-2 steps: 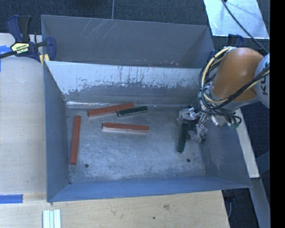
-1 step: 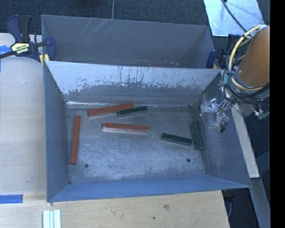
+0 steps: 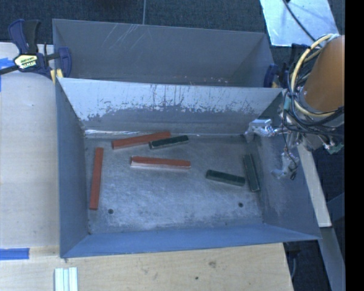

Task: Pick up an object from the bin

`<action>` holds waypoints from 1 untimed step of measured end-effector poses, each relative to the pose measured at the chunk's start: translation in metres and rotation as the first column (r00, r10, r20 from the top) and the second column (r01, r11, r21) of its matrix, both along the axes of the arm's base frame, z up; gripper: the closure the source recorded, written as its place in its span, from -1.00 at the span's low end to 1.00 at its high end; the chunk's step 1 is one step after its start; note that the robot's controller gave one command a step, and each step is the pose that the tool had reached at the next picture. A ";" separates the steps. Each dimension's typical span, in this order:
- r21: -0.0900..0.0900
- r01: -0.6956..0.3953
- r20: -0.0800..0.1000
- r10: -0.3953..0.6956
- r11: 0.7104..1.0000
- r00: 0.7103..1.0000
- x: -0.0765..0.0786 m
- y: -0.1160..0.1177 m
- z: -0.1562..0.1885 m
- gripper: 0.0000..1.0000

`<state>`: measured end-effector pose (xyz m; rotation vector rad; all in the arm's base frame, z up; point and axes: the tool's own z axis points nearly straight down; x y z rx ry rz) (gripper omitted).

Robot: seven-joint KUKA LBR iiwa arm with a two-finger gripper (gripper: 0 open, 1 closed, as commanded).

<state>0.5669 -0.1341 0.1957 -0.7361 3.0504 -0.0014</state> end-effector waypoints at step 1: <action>0.003 -0.003 -0.008 0.003 1.000 1.000 -0.002 0.027 -0.130 -1.00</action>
Offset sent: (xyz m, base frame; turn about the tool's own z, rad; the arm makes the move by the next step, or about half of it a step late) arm -0.0012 0.0260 -0.1257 -0.0017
